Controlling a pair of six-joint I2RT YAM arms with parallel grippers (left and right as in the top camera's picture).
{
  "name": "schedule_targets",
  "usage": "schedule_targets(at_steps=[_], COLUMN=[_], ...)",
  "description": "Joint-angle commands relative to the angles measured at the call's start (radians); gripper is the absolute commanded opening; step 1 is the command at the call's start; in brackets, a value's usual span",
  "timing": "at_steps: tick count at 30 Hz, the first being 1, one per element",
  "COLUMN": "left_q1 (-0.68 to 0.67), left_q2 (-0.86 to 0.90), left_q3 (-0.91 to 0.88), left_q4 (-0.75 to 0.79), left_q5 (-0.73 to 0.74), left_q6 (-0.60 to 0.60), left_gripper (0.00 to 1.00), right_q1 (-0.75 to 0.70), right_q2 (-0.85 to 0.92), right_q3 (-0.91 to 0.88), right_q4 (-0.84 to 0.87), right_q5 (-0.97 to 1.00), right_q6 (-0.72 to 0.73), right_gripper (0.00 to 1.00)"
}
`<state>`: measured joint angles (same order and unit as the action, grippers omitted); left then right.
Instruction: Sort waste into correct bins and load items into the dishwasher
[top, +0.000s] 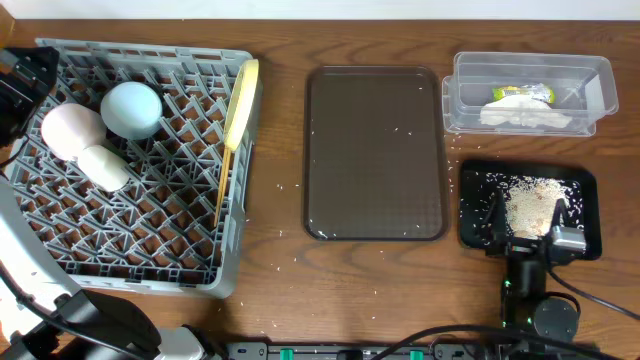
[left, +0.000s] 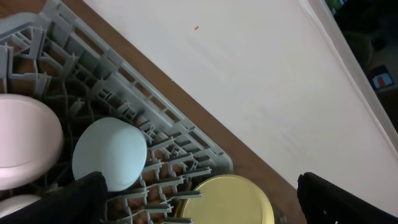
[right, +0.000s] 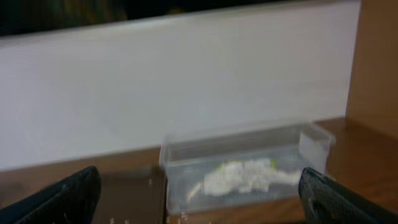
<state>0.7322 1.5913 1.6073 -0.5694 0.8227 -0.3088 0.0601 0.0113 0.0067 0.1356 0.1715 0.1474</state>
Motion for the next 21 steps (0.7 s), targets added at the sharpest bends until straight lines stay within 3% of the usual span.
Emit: schedule_targets(at_steps=[1, 6, 21], left_q1=[0.002, 0.002, 0.002], left_q2=[-0.018, -0.018, -0.018], left_q3=[0.0, 0.0, 0.0], left_q4=[0.002, 0.002, 0.002], left_q5=[-0.005, -0.005, -0.005], left_q6=[0.021, 0.021, 0.021], left_gripper=[0.99, 0.99, 0.98], right_q1=[-0.004, -0.004, -0.004], right_q2=[-0.005, -0.005, 0.014], right_q3=[-0.001, -0.001, -0.001], right_q4=[-0.049, -0.193, -0.196], right_q5=[-0.019, -0.023, -0.026], right_q6=[-0.015, -0.014, -0.018], right_gripper=[0.99, 0.99, 0.99])
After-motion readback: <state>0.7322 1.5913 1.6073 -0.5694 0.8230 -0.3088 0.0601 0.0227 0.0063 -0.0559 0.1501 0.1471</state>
